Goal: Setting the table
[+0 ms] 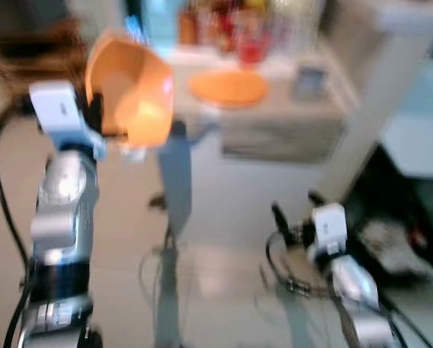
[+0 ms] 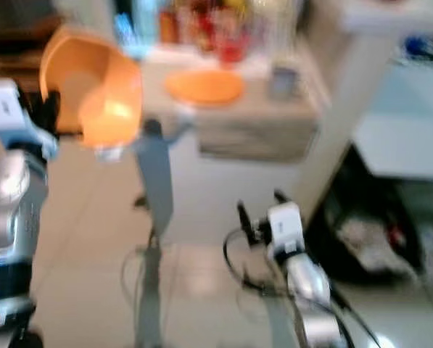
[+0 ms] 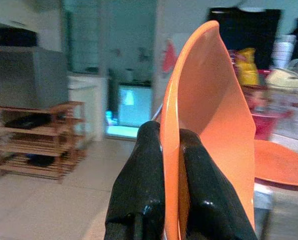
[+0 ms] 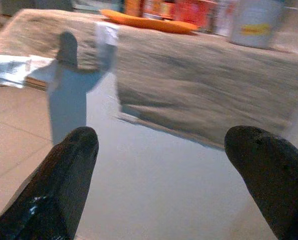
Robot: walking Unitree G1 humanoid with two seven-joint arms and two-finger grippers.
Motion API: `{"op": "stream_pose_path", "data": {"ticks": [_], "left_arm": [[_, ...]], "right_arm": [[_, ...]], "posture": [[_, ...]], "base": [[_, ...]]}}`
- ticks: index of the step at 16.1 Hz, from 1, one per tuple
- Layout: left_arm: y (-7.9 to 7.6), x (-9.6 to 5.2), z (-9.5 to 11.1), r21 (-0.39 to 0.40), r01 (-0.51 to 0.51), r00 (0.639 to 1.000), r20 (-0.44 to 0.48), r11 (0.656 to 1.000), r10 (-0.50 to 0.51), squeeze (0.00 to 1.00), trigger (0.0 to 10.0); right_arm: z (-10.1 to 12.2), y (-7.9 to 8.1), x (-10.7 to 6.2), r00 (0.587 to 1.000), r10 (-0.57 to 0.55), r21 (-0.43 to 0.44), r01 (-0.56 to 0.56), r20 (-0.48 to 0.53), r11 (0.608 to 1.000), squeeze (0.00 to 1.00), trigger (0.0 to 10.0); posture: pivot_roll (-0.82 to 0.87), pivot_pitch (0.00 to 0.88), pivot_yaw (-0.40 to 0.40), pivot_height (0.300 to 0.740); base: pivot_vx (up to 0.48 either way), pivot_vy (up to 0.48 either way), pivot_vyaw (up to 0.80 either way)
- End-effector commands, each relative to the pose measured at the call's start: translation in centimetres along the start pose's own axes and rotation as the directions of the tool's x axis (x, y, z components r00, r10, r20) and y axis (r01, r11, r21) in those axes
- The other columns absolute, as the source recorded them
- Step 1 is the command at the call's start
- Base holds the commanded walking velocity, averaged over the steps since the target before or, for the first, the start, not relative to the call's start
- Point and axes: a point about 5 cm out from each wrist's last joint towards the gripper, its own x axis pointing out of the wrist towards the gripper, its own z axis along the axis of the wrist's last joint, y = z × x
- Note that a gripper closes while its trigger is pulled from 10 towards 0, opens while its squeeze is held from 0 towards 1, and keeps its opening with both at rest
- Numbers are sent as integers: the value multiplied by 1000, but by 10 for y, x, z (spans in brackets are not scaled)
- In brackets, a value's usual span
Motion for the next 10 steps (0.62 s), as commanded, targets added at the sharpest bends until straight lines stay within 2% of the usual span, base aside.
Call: {"op": "stream_pose_path", "data": {"ticks": [1, 4, 10], "left_arm": [[-9, 4, 10, -10, 35, 998, 49, 999, -34, 0, 0], [-15, 1, 7, -27, 35, 998, 44, 999, -34, 0, 0], [-29, -10, 2, -75, 24, 999, 30, 997, -22, 0, 0]], "right_arm": [[3, -5, 2, 1000, -8, -13, 8, 3, 1000, 0, 10000], [-4, -8, 0, 1000, -14, -10, 14, -12, 1000, 0, 10000], [-8, -7, 4, 1000, -6, -7, 6, -19, 1000, 0, 10000]], "posture": [[-104, 0, 27, 736], [-105, 0, 27, 736], [-97, 0, 27, 736]], "base": [[0, -480, 0], [0, 0, 0], [0, -469, 0]]}}
